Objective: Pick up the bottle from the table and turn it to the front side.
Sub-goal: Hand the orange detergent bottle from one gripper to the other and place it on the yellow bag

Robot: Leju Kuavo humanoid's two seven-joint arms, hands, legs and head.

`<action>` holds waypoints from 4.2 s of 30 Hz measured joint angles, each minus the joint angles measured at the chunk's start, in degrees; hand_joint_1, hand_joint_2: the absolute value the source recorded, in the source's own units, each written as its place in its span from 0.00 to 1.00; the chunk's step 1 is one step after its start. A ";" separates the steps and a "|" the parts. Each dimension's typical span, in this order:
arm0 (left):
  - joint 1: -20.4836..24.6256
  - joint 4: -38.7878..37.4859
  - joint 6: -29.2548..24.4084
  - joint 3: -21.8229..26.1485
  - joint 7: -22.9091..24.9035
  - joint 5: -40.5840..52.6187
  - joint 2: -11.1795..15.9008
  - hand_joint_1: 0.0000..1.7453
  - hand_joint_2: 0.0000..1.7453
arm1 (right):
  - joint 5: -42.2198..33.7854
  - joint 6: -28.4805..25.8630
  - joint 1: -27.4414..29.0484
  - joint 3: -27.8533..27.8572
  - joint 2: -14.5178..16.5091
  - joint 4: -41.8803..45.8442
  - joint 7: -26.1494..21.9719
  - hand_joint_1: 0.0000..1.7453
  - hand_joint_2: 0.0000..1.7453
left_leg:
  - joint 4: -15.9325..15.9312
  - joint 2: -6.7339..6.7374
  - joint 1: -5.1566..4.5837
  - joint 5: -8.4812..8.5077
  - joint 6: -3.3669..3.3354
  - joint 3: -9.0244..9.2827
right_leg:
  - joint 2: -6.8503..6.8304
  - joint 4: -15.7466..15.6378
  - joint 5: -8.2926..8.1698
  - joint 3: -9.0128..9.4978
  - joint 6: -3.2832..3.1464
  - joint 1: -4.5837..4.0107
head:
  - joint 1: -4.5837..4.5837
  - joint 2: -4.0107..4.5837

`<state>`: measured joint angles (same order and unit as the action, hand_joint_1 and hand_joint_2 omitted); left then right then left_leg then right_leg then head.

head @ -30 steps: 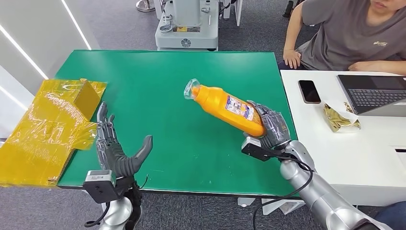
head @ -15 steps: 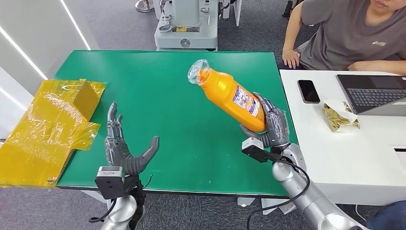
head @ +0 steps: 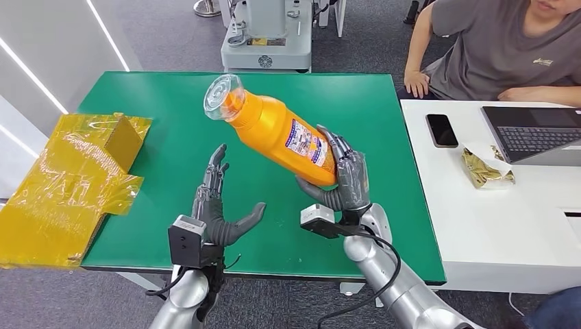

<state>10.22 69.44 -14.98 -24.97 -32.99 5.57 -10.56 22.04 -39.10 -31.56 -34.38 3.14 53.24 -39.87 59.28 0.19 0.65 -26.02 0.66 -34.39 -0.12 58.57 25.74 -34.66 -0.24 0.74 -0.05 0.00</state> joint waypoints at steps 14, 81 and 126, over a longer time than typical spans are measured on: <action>5.78 0.53 -0.52 -0.65 4.26 4.74 -0.03 0.00 1.00 | 0.19 0.00 0.06 -0.37 2.92 -2.40 0.02 1.00 1.00 | 0.02 -0.02 -0.01 0.00 0.00 -0.02 | -0.02 0.00 0.00 0.00 0.00 0.01 | 0.01 0.00; 13.53 -10.30 2.20 -2.20 5.48 -0.57 -4.72 1.00 1.00 | -4.64 0.13 1.32 -2.79 4.29 -11.97 0.09 0.00 1.00 | 0.03 -0.02 -0.01 0.00 0.00 -0.05 | -0.02 -0.01 0.00 -0.02 0.00 0.01 | 0.01 0.00; 12.20 -10.00 -15.25 6.54 8.24 17.78 5.46 1.00 1.00 | -12.10 0.09 17.62 -4.60 -0.29 20.98 0.67 0.00 1.00 | -0.02 0.04 0.02 0.00 0.01 -0.03 | 0.04 0.01 0.01 -0.04 -0.01 -0.01 | 0.00 0.00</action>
<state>22.41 59.44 -30.23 -18.42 -24.74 23.35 -5.10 9.94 -39.00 -13.94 -38.98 2.85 74.22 -39.20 59.26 0.22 0.66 -26.02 0.67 -34.41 -0.09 58.58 25.75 -34.69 -0.26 0.73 -0.05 0.00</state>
